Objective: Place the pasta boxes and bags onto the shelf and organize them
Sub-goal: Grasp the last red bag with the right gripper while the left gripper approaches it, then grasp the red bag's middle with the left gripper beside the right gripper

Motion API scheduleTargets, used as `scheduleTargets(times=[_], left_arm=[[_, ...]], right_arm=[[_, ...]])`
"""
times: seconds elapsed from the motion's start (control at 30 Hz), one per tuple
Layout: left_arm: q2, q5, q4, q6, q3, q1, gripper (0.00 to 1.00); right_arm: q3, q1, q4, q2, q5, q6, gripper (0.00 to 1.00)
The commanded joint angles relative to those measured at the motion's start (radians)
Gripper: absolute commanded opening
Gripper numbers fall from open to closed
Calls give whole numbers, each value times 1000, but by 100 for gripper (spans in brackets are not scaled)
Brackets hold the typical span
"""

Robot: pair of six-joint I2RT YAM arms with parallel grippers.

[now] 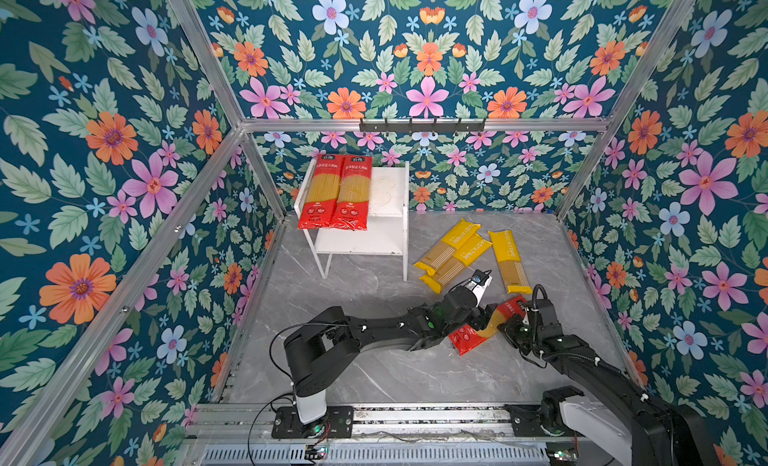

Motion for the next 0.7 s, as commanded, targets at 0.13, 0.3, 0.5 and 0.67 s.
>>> scheduleTargets(times=[0.13,0.3,0.5,0.67], left_arm=[[22,91,-10,-28,47,70,70],[4,79,-30,-42,33,86,70],[-44,16,-91,-78,-20,86,70],[-54,28,-121,-191,-89,85,70]], right_arm=[[110,137,30,157,-51,-84,5],[183,210,-96,183,-26,-187,2],[229,208,-245,132,3,-348,2],[264,157,-315,124,-28,-392,15]])
